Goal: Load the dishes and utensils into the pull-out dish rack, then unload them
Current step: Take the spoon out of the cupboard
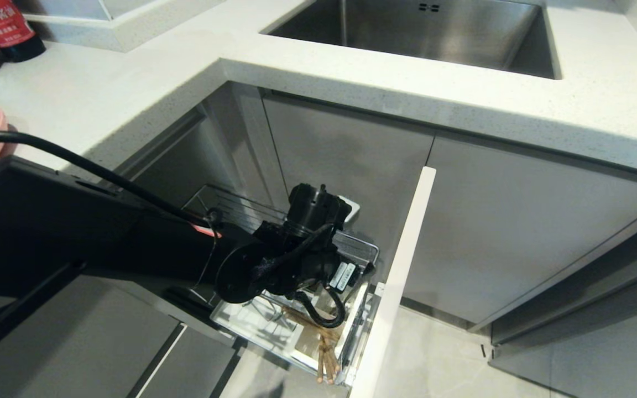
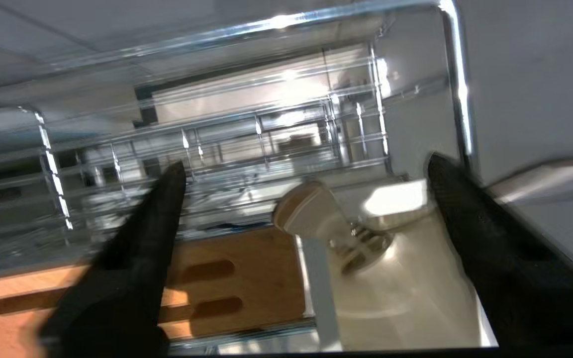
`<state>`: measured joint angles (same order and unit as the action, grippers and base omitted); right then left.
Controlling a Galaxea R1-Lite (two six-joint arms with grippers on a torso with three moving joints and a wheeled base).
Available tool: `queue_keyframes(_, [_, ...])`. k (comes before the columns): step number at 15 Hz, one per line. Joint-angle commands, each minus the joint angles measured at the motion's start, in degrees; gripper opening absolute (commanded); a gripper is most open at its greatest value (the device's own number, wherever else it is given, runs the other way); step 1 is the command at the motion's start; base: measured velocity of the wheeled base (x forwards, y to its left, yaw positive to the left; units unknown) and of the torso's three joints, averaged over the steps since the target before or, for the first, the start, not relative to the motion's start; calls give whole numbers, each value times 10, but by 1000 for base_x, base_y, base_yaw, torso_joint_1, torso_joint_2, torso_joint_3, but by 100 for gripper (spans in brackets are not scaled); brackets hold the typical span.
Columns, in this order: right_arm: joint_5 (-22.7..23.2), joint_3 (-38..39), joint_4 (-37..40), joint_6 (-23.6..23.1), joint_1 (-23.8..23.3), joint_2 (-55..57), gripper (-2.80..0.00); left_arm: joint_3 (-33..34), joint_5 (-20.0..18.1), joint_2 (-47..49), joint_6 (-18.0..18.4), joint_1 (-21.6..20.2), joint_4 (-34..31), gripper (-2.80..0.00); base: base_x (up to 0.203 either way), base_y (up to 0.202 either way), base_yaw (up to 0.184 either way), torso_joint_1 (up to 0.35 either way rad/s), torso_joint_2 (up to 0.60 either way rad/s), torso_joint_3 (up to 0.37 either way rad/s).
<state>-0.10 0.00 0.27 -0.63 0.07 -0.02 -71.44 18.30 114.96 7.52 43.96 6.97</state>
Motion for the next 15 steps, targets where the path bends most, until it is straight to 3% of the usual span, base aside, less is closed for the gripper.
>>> queue_keyframes(1, [0,0,0,0,0,0,-280,0,2,0,-1,-1,3,-280,0,0,0,0,0,0])
queue_keyframes(15, [0,0,0,-1,0,0,-280,-5,15,-19,-14,6,13,-280,0,0,0,0,0,0])
